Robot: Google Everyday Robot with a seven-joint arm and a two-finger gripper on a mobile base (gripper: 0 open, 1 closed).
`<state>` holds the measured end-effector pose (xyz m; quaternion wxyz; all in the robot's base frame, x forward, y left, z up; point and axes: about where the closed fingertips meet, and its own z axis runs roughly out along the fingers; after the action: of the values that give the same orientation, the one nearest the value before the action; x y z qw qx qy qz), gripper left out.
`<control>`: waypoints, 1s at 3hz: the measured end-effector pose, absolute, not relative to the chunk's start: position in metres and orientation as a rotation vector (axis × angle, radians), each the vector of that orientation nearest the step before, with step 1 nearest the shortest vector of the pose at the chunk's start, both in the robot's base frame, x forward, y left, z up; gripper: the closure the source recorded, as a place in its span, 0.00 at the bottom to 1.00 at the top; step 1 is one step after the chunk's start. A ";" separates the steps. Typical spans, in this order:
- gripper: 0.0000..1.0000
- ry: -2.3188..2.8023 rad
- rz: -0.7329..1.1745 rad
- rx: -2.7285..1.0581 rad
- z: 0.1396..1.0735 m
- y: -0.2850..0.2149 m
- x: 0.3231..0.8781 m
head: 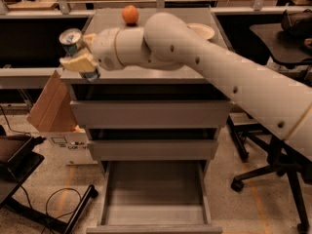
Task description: Place redbull can into bottom drawer
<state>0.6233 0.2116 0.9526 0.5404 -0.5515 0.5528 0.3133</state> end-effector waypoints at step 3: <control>1.00 1.331 0.683 -1.103 0.830 0.095 0.548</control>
Offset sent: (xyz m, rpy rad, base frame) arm -0.0765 -0.2204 -0.1563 0.1562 -0.0518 -0.3263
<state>0.5476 0.0950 0.8295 0.5984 -0.4754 0.5738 0.2945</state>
